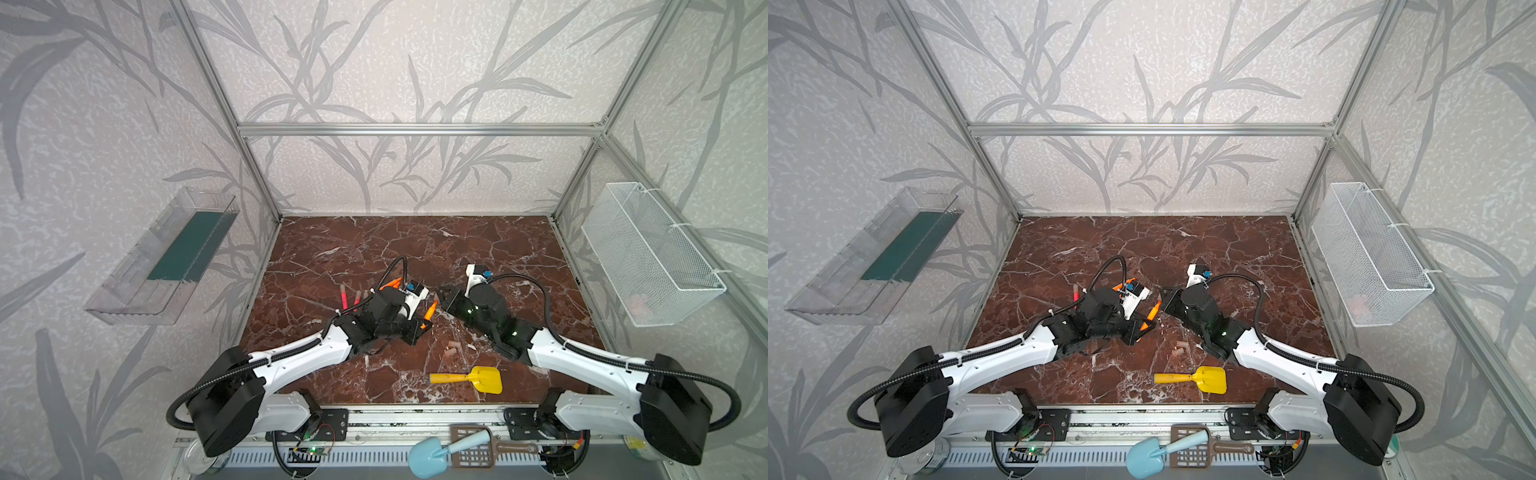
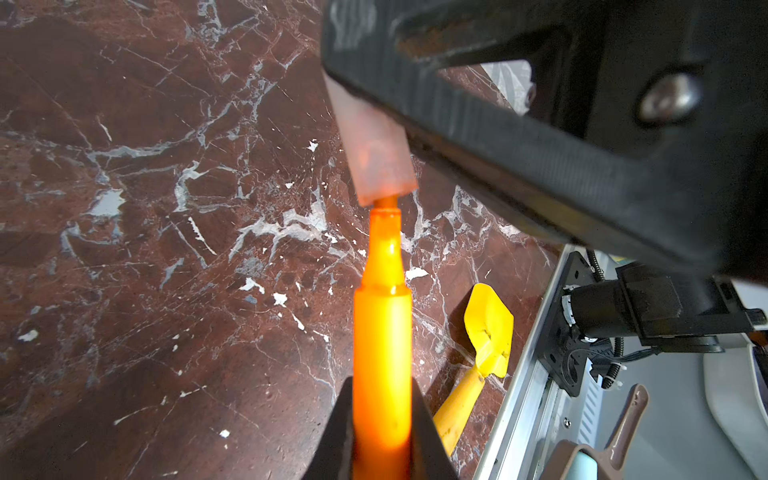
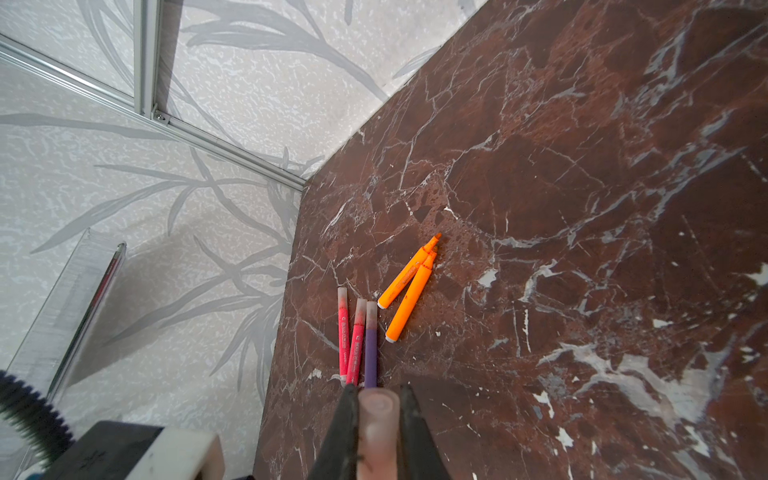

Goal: Insert the pens into the pen caps
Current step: 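Carry the pink cap with right above the orange marker's tip, then lower the pink cap onto the orange marker tip with the right gripper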

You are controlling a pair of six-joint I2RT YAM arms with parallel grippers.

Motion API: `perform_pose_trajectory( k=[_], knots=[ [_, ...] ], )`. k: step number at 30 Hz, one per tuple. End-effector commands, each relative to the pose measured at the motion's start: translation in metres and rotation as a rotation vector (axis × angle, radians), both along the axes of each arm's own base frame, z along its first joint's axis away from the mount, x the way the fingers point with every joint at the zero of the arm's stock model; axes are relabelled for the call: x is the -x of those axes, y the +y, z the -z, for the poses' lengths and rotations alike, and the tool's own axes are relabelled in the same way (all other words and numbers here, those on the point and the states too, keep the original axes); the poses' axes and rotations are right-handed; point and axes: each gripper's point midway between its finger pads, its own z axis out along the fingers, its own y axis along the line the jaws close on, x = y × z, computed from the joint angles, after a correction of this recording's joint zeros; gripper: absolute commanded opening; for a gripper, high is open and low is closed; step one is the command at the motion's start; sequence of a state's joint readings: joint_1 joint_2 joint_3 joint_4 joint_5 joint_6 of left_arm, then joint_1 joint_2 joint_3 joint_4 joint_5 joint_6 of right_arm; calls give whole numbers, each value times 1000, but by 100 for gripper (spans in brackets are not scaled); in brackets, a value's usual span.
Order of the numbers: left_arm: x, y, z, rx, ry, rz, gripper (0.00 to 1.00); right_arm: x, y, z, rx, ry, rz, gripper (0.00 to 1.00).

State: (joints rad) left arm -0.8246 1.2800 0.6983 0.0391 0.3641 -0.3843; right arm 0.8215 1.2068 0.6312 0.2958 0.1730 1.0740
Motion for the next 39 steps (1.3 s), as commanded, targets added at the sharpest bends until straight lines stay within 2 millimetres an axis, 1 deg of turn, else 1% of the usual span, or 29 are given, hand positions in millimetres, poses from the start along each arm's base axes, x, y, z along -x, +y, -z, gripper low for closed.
perform_pose_trajectory(
  k=[1,4,7,13,18,22,25,30,34,36,39],
  knots=[
    [-4,-1,-17,34,-64,-8,0,4,0,-4,-39,-7,-12,9],
    [-4,1,-20,40,-72,-16,0,5,0,0,-42,1,-14,9],
    [-4,1,-20,44,-72,-15,0,8,6,0,-58,8,-39,9],
    [-1,-3,-23,83,-56,2,0,21,19,5,-83,23,-94,7],
    [3,-7,-27,131,-34,22,0,31,21,8,-81,10,-97,6],
    [4,-9,-31,176,-14,32,0,40,24,3,-70,-39,-94,6],
    [8,-11,-37,209,-17,51,0,41,24,1,-72,-66,-92,6],
    [13,-9,-48,256,-33,61,0,42,25,7,-85,-83,-90,6],
    [11,-6,-50,278,-30,51,0,47,29,3,-67,-122,-96,4],
    [10,-6,-51,291,-19,48,0,47,26,0,-59,-141,-81,4],
    [8,-5,-52,312,-4,47,0,57,28,-4,-62,-163,-88,5]
  ],
)
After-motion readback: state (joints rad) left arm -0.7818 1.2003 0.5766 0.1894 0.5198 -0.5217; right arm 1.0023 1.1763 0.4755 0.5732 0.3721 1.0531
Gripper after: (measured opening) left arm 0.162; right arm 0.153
